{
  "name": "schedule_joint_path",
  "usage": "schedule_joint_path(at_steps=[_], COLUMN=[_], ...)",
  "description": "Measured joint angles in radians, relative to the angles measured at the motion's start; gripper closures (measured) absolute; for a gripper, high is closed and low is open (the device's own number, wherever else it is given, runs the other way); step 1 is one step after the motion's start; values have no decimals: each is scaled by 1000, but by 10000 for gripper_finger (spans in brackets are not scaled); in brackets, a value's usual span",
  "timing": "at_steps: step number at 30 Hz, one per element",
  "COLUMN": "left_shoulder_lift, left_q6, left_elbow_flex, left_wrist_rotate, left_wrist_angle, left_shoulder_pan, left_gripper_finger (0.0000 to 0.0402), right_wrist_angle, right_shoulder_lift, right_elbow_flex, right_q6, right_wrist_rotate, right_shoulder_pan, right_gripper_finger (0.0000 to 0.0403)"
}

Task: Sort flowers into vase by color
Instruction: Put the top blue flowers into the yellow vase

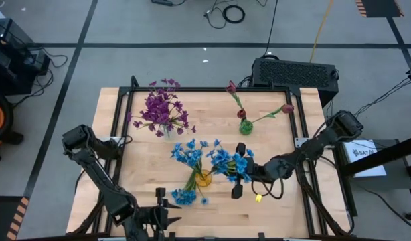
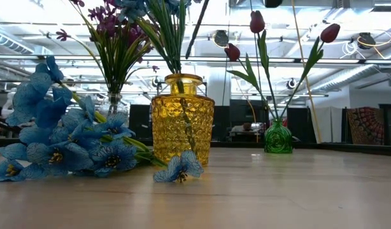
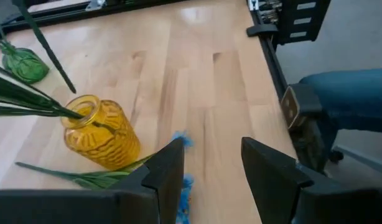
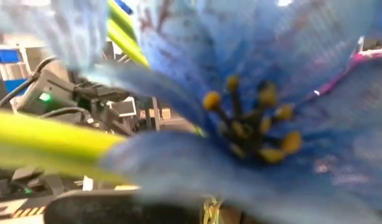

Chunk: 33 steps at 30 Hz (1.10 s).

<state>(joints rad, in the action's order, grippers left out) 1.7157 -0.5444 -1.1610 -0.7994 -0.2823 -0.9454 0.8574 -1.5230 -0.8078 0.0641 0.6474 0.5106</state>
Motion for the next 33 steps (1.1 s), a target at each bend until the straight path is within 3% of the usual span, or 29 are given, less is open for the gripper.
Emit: schedule_joint_path(at_steps=[10,21,33], left_shoulder_lift=[-1,-1,-1], left_q6=[-25,154,193], left_elbow_flex=[1,7,7], left_wrist_rotate=[-146,-129,-126], left_wrist_angle=[-139,-150,-153], left_shoulder_pan=[53,239,354], left_gripper_finger=[233,233,233], right_wrist_angle=[0,-38,-48], right_shoulder_lift=[-51,-52,-52], right_elbow_flex=[0,0,0], right_q6=[33,48,77], right_wrist_rotate=[1,2,2], right_shoulder_pan=[-19,-20,-21], right_gripper_finger=[395,395,394])
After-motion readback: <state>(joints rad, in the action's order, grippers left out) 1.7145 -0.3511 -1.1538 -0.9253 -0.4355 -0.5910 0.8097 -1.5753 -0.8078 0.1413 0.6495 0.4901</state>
